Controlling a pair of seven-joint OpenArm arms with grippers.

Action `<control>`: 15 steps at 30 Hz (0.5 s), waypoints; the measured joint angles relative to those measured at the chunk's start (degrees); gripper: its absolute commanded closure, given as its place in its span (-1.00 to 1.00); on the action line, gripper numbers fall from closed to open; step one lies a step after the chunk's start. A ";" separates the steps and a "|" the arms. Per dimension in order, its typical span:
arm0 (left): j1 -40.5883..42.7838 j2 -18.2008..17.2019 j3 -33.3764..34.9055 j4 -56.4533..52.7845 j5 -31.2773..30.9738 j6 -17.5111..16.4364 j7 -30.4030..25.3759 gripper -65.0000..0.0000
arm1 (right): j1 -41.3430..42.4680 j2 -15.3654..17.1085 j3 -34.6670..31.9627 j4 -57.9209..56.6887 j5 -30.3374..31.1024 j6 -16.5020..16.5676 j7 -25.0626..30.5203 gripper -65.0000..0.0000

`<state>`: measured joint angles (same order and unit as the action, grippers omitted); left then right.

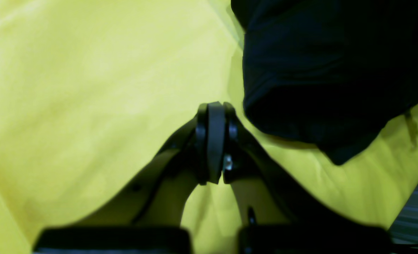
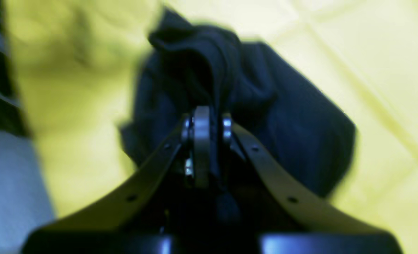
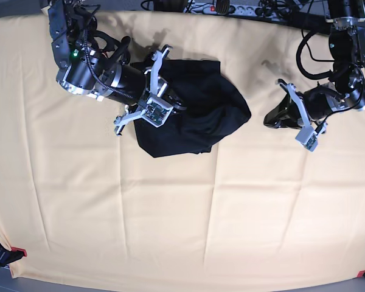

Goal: Fold the T-shirt properly
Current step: 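Push the folded bundle toward the left gripper with the right gripper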

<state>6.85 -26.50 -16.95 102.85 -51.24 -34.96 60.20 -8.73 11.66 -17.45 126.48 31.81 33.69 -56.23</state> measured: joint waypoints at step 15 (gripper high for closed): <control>0.00 -0.02 0.00 0.00 -0.02 0.00 -0.02 1.00 | 4.11 -13.90 -12.94 -14.10 -2.10 6.01 5.66 0.17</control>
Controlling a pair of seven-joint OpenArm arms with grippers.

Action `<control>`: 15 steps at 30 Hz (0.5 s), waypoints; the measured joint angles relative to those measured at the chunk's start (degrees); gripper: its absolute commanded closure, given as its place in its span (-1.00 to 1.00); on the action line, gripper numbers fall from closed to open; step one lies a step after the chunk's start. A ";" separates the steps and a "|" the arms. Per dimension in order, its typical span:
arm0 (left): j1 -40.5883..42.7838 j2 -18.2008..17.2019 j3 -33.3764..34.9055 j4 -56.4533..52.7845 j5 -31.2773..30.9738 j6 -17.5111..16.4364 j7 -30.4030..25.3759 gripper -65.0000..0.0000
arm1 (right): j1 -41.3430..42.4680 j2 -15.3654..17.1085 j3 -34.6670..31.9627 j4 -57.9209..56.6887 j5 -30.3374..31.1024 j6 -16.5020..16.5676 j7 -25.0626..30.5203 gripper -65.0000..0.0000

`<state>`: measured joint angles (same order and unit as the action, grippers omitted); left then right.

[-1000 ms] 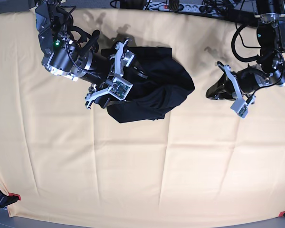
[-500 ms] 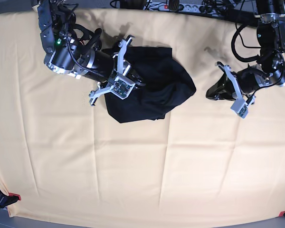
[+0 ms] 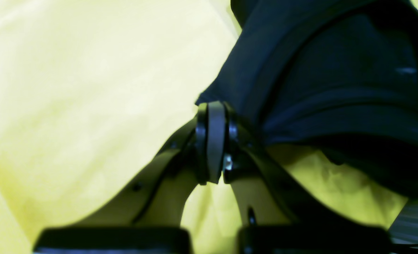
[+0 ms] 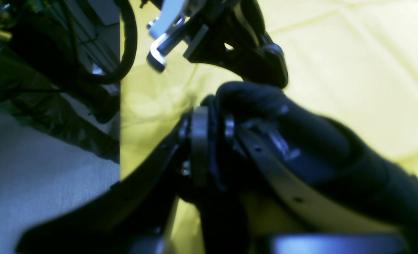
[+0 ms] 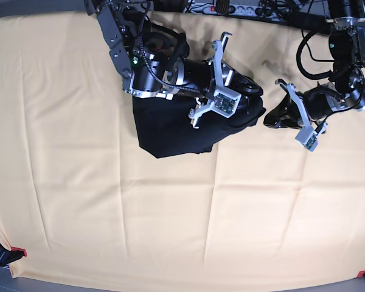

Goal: Fold the T-shirt properly
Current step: 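Push the folded bundle toward the left gripper with the right gripper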

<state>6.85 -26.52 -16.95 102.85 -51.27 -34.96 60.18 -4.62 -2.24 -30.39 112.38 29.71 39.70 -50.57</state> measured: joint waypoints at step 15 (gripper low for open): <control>-0.02 -6.21 0.00 0.02 -6.14 -4.68 3.13 1.00 | 13.92 1.07 2.16 3.69 -3.56 -2.25 -5.66 0.52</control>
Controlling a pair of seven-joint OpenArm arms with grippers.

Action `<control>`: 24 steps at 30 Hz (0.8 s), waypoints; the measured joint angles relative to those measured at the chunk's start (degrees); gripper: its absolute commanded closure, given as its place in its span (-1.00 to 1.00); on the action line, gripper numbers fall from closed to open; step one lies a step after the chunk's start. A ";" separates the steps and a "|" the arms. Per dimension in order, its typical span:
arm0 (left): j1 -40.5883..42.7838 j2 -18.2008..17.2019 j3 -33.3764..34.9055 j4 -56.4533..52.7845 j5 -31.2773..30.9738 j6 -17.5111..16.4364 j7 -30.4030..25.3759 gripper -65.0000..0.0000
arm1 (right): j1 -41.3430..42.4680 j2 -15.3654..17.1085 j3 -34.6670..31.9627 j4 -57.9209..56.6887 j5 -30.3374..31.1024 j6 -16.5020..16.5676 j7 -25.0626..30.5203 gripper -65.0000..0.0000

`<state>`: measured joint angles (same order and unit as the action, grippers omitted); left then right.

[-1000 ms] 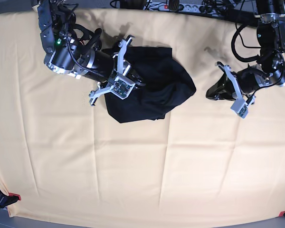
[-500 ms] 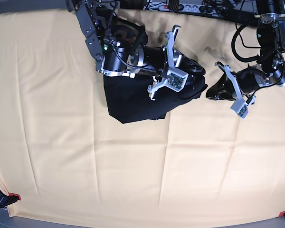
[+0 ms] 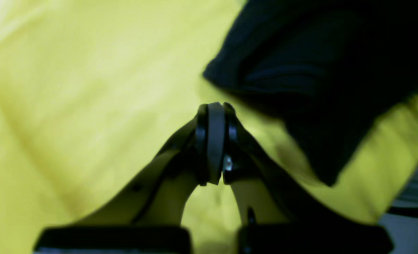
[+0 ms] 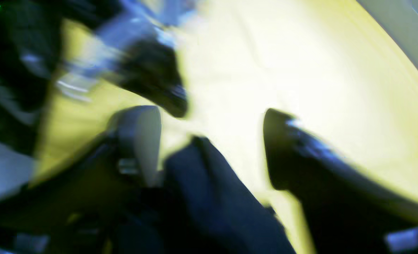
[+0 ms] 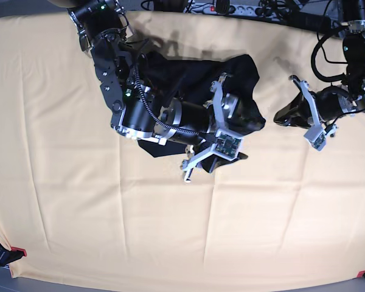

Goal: Fold the T-shirt properly
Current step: 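Push the folded bundle toward the left gripper with the right gripper, then grasp the bundle edges with both grippers and square it up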

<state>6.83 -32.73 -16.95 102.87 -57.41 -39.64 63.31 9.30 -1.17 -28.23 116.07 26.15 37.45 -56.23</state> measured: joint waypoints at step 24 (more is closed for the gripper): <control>-0.22 4.83 23.74 4.24 -10.36 -0.04 12.85 1.00 | 9.90 12.66 7.34 -27.63 -1.55 2.49 10.40 1.00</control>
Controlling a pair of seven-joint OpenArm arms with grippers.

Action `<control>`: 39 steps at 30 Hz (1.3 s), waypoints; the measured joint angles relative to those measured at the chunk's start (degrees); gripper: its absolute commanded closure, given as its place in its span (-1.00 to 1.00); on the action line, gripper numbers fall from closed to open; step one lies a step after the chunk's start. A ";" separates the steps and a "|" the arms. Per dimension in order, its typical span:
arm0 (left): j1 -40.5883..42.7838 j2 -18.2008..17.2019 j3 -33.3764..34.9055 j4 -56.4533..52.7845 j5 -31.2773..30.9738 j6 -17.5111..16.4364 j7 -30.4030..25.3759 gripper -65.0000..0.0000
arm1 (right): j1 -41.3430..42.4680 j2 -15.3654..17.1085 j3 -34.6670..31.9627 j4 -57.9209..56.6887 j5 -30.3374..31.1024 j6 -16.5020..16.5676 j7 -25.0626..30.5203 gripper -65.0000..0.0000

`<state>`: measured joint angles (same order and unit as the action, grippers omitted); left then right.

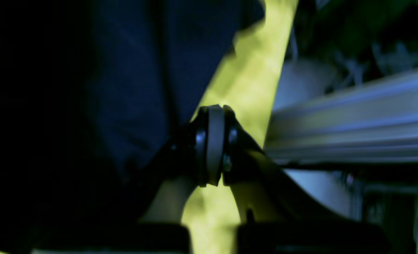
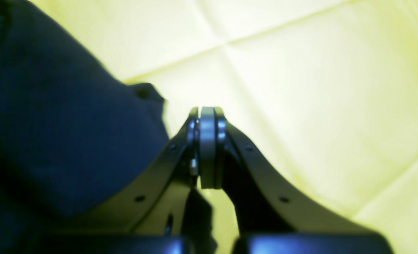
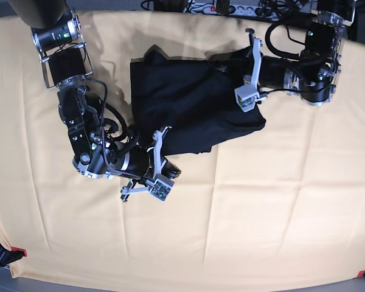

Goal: Fold the T-shirt properly
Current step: 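Grasp the bundle edges with both grippers and square it up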

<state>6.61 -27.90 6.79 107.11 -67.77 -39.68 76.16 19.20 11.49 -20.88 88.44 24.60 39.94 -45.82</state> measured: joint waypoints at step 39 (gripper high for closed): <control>-29.94 8.37 22.29 -43.36 54.29 1.81 -64.94 1.00 | -24.65 12.48 8.11 19.26 21.57 -0.26 -12.20 1.00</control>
<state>-23.33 -19.53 29.08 63.75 -13.47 -37.87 11.22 -5.45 23.97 -12.78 107.70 46.17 39.68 -58.02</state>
